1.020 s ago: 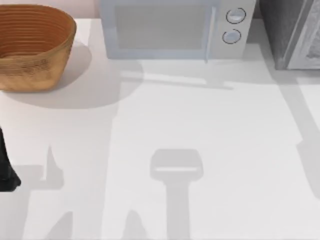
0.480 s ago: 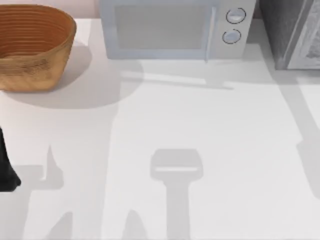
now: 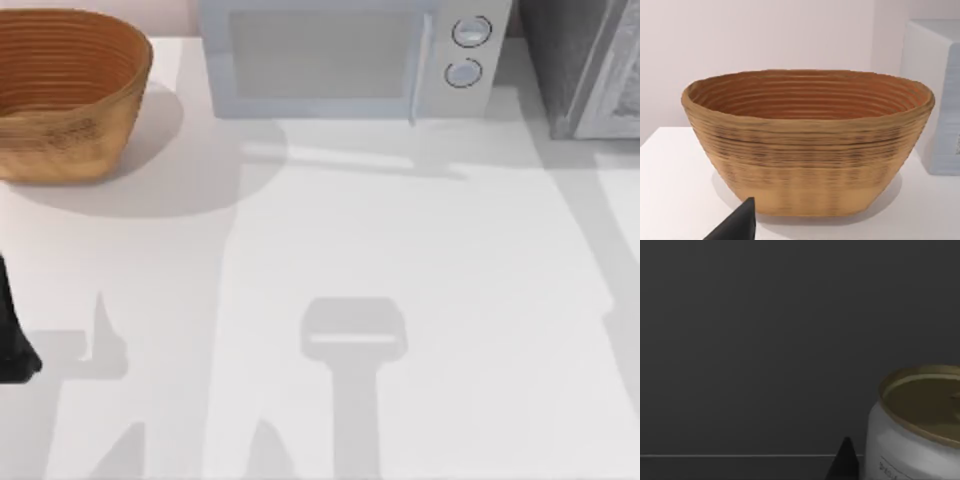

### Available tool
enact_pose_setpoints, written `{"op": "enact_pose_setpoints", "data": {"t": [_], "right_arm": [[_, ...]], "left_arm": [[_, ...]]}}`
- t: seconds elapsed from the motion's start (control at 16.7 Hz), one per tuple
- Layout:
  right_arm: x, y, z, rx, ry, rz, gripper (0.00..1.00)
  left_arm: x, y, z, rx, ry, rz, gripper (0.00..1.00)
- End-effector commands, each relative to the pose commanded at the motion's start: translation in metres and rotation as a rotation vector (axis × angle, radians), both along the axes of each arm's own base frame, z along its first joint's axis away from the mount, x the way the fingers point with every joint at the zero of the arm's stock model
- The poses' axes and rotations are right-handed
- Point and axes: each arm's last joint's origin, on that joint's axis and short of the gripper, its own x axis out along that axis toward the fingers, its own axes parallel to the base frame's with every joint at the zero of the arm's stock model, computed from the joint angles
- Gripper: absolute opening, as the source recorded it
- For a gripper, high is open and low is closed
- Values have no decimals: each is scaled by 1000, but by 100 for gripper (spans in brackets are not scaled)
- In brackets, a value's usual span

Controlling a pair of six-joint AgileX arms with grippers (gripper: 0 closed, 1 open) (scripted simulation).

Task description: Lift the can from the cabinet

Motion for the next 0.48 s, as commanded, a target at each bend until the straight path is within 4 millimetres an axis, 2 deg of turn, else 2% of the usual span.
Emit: {"op": "enact_pose_setpoints", "data": {"t": [0.36, 0.48], "right_arm": [[-109, 0, 36, 3, -6, 1, 0], [-133, -2, 39, 3, -3, 1, 0]], "left_arm": [[0, 0, 0, 0, 0, 0, 100], [0, 0, 0, 0, 0, 0, 100]]}}
